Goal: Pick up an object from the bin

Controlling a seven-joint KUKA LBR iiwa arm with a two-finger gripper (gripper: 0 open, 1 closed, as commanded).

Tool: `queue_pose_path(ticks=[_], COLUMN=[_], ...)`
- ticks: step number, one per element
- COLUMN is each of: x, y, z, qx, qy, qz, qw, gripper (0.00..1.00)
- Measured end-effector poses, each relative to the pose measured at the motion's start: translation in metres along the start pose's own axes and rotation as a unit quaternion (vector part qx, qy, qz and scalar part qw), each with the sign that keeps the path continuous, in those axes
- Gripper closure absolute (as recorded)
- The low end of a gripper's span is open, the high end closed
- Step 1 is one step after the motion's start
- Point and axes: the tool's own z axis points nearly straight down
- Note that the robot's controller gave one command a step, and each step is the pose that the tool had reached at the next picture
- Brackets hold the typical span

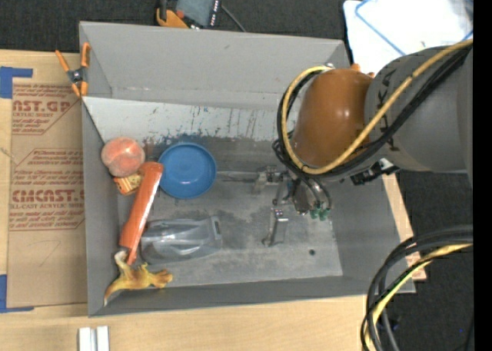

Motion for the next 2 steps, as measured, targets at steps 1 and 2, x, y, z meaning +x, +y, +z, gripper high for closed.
queue_pose_path(ticks=[1,2], x=[-0.002,0.008], y=[0.000,0.092], z=[-0.004,0.073], qx=[0.000,-0.001], qy=[-0.0038,-0.0025], qz=[0.000,-0.141], qw=[1.0000,0.9900], gripper=[0.00,0.00])
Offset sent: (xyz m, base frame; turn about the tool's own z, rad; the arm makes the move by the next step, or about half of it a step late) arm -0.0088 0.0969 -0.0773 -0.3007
